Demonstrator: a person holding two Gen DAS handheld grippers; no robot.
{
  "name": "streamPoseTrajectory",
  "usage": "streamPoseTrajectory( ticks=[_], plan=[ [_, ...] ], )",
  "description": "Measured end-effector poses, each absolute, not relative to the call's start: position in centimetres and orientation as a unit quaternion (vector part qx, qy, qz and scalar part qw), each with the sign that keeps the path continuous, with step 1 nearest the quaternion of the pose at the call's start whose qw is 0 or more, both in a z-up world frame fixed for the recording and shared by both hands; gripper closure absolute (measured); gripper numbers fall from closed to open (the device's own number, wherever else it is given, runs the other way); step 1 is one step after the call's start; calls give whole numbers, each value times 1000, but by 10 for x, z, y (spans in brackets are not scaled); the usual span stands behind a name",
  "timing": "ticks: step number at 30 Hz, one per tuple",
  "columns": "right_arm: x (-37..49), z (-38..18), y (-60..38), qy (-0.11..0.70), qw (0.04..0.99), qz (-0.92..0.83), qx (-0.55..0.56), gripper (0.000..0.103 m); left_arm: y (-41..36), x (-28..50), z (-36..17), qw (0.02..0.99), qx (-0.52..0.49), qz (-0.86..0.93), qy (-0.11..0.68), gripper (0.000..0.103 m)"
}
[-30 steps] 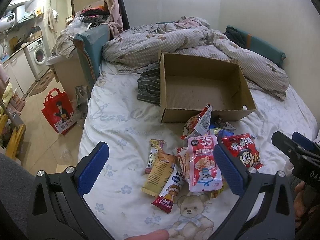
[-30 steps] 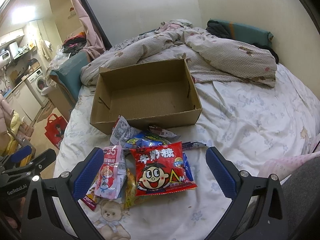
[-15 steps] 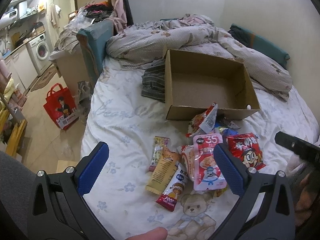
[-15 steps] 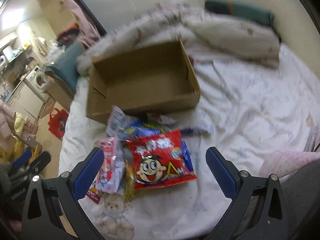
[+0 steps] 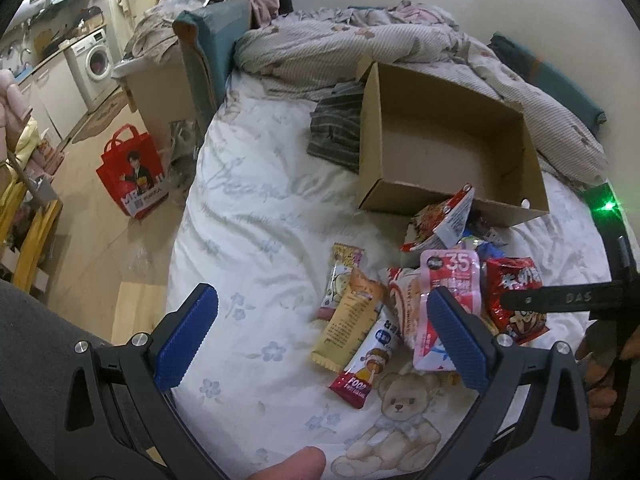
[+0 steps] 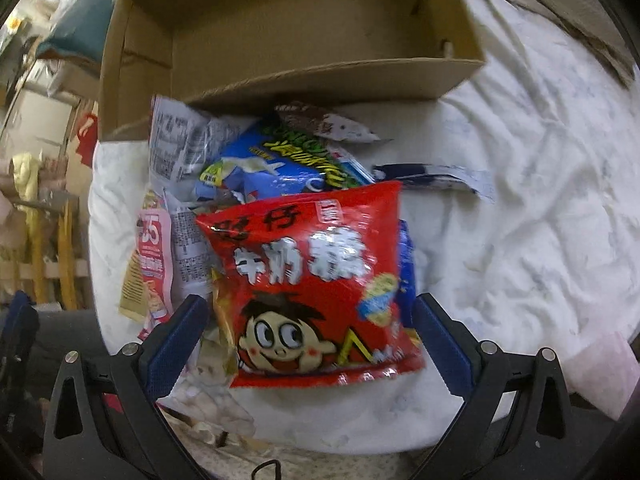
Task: Organize snacks
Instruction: 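Grasp the red candy bag with the right tool while the left tool grasps the pink crab stick pouch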
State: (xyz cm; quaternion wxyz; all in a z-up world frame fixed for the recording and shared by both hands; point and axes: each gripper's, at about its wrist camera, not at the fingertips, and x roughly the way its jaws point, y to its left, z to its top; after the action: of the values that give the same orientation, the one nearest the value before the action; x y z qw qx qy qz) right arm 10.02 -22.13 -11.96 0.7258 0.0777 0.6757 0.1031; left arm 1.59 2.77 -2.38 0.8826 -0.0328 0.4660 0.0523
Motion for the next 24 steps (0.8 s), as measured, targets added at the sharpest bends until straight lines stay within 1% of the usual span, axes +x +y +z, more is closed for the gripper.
streamPoseTrajectory(
  ticks=[2, 3, 4, 5, 6, 7, 10, 12, 16, 20, 21, 24],
  plan=[
    [99, -125, -216, 673, 732, 92, 56, 1, 27, 17, -27, 878, -37, 51, 474, 0],
    [99, -128, -213, 674, 732, 89, 48, 5, 26, 18, -28, 877, -38, 49, 476, 0],
    [98, -131, -211, 676, 730, 90, 40, 12, 24, 18, -29, 877, -38, 46, 477, 0],
    [99, -134, -210, 676, 730, 89, 34, 14, 23, 20, -30, 877, -40, 42, 477, 0],
    [98, -134, -211, 673, 733, 90, 35, 20, 22, 20, -31, 876, -37, 41, 479, 0],
    [96, -136, -211, 669, 737, 94, 38, 29, 20, 20, -32, 875, -32, 39, 481, 0],
    [93, -127, -218, 656, 746, 99, 50, 45, 12, 27, -35, 864, -24, 29, 503, 0],
    [87, -118, -224, 652, 748, 104, 66, 51, 6, 32, -38, 856, -21, 16, 516, 0],
    [86, -103, -241, 637, 757, 111, 96, 56, -8, 46, -53, 825, -36, -25, 563, 0],
    [82, -90, -262, 619, 765, 116, 135, 57, -29, 59, -70, 801, -35, -52, 595, 0],
    [80, -88, -264, 616, 765, 119, 143, 57, -34, 61, -73, 798, -33, -57, 598, 2],
    [76, -82, -269, 604, 772, 124, 158, 57, -46, 70, -81, 788, -34, -74, 610, 10]
  ],
)
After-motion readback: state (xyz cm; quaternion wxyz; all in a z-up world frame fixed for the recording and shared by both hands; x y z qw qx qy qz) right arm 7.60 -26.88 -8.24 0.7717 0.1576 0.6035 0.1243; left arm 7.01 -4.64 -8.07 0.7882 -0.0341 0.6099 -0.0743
